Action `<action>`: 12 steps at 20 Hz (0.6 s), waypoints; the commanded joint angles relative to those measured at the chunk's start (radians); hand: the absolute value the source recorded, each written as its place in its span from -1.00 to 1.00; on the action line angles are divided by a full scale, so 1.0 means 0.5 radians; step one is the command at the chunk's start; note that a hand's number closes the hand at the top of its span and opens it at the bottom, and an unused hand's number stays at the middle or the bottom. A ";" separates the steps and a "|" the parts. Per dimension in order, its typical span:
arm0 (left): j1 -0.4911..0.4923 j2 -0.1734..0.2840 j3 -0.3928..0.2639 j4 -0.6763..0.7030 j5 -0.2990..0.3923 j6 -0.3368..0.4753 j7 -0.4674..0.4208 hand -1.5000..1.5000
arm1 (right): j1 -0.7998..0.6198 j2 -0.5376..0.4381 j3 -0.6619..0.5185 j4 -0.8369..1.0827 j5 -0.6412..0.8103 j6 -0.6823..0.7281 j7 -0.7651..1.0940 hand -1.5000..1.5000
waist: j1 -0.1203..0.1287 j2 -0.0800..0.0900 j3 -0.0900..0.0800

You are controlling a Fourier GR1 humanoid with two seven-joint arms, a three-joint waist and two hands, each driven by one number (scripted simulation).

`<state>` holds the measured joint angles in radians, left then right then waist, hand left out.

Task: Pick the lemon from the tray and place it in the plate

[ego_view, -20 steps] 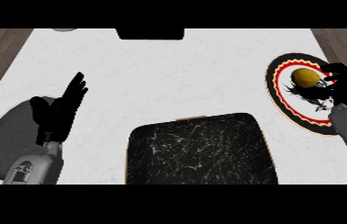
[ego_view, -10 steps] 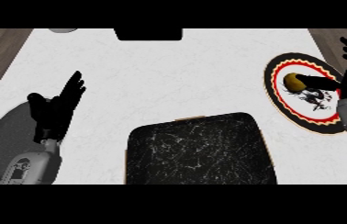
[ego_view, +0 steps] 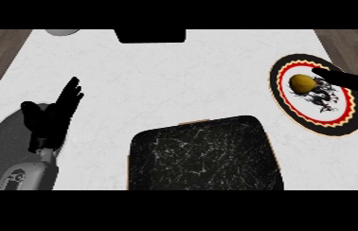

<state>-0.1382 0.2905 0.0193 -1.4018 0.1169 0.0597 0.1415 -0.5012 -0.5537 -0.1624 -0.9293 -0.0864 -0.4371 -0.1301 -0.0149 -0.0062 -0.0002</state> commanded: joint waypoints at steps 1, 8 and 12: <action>-0.060 -0.091 -0.071 -0.114 -0.077 0.128 0.141 0.00 | 0.098 -0.009 -0.119 -0.139 -0.232 0.258 0.064 -1.00 | 0.008 0.004 0.002; 0.008 -0.109 -0.004 0.037 -0.102 -0.002 -0.043 0.00 | 0.367 -0.057 -0.325 -0.061 -0.290 0.491 -0.308 -1.00 | 0.031 0.014 0.001; -0.154 -0.102 0.054 0.133 -0.085 -0.073 0.011 0.00 | 0.404 -0.114 -0.384 -0.080 -0.272 0.543 -0.278 -1.00 | 0.028 0.014 0.001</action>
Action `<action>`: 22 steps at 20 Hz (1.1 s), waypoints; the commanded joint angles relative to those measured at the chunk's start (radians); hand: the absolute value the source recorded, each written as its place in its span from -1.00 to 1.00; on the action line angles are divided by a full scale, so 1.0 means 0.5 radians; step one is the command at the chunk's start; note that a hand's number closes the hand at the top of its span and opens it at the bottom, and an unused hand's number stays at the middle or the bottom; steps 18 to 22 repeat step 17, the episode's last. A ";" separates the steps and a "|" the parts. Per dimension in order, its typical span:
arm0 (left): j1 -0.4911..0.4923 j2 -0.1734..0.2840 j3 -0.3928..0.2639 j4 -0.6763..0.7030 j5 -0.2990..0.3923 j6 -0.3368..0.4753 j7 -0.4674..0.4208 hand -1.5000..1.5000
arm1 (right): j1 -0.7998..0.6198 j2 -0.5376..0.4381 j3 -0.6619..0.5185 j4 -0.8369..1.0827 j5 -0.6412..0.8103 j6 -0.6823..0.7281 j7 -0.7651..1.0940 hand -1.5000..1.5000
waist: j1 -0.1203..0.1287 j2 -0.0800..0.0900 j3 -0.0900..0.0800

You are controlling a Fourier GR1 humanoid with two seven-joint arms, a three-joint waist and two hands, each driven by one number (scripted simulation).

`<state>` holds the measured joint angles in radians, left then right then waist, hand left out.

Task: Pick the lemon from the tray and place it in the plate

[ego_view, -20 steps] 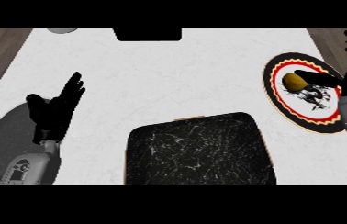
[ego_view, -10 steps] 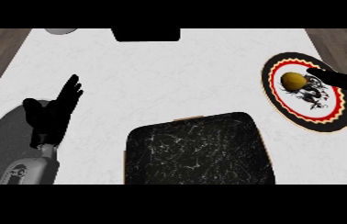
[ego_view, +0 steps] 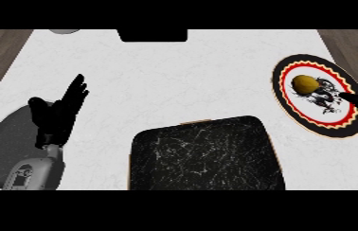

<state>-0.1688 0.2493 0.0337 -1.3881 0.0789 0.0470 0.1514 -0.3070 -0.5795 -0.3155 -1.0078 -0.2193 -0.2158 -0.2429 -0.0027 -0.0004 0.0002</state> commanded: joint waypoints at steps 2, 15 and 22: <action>-0.129 -0.029 0.020 0.038 -0.041 -0.006 0.065 0.00 | 0.163 -0.024 -0.090 -0.028 -0.007 0.080 -0.049 -1.00 | -0.004 0.001 0.000; 0.100 -0.087 0.046 -0.226 -0.087 -0.039 0.121 0.00 | 0.339 -0.141 -0.270 0.184 0.047 0.282 -0.210 -1.00 | 0.010 0.000 0.000; -0.195 -0.030 0.136 0.085 -0.061 -0.105 0.099 0.00 | 0.349 -0.116 -0.257 0.055 0.057 0.226 -0.099 -1.00 | -0.004 0.002 -0.001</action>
